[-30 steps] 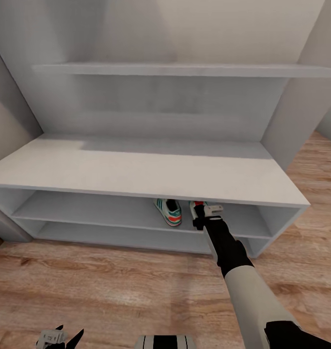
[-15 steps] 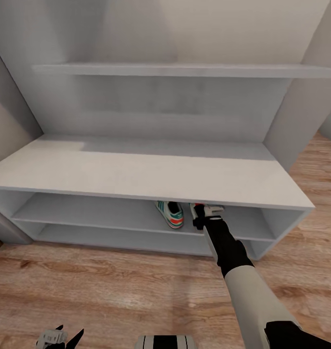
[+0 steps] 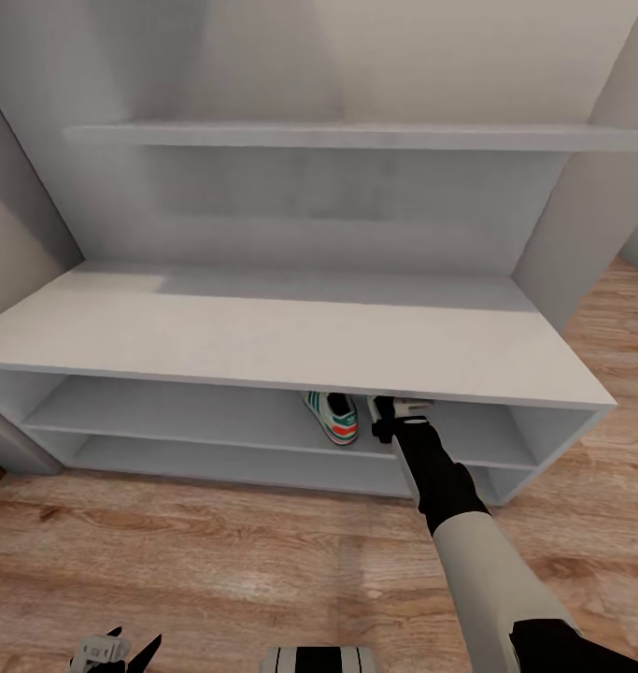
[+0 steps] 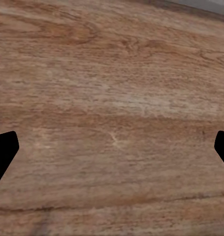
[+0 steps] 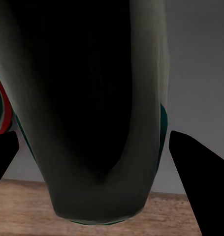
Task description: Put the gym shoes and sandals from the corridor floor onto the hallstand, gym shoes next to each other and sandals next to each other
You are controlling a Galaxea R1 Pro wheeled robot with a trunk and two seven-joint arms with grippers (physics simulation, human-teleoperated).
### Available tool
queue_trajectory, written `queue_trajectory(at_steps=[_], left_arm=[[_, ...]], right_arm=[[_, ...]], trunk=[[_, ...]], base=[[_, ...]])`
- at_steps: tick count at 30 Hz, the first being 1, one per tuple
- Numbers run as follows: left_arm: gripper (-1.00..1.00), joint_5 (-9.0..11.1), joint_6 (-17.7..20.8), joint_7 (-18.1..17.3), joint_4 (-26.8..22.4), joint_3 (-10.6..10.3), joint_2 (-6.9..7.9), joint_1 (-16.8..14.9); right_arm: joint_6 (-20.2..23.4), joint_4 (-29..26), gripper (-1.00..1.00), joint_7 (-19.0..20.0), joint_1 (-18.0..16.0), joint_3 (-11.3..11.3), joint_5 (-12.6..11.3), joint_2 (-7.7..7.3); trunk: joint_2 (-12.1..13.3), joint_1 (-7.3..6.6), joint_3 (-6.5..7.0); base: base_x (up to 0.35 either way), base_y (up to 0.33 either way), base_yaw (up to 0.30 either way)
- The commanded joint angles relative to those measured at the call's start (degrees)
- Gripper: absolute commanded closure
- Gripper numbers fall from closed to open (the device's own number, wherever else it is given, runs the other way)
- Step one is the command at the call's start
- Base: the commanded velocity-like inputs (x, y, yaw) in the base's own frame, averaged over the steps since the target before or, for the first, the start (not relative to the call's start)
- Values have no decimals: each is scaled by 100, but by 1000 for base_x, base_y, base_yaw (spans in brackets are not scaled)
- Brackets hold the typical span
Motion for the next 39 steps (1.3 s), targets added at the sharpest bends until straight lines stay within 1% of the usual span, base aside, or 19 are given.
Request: queue_trajectory(at_steps=[1, 24, 25, 39], left_arm=[[-100, 41, 11, -49, 7, 12, 0, -3], [-100, 42, 11, -49, 7, 20, 0, -3], [-100, 41, 11, -49, 7, 21, 0, -3], [-100, 42, 11, -49, 7, 21, 0, -3]], right_arm=[[28, -7, 100, 11, -2, -14, 38, 6], [28, -15, 100, 11, -2, -14, 38, 6], [28, -16, -100, 10, -2, -14, 38, 6], [36, -18, -100, 11, -2, -14, 38, 6]], trunk=[[-2, -1, -4], [-2, -1, -4], [-2, -1, -4], [-2, -1, -4]], base=[[2, 2, 0], [19, 17, 0], [0, 0, 0], [0, 0, 0]])
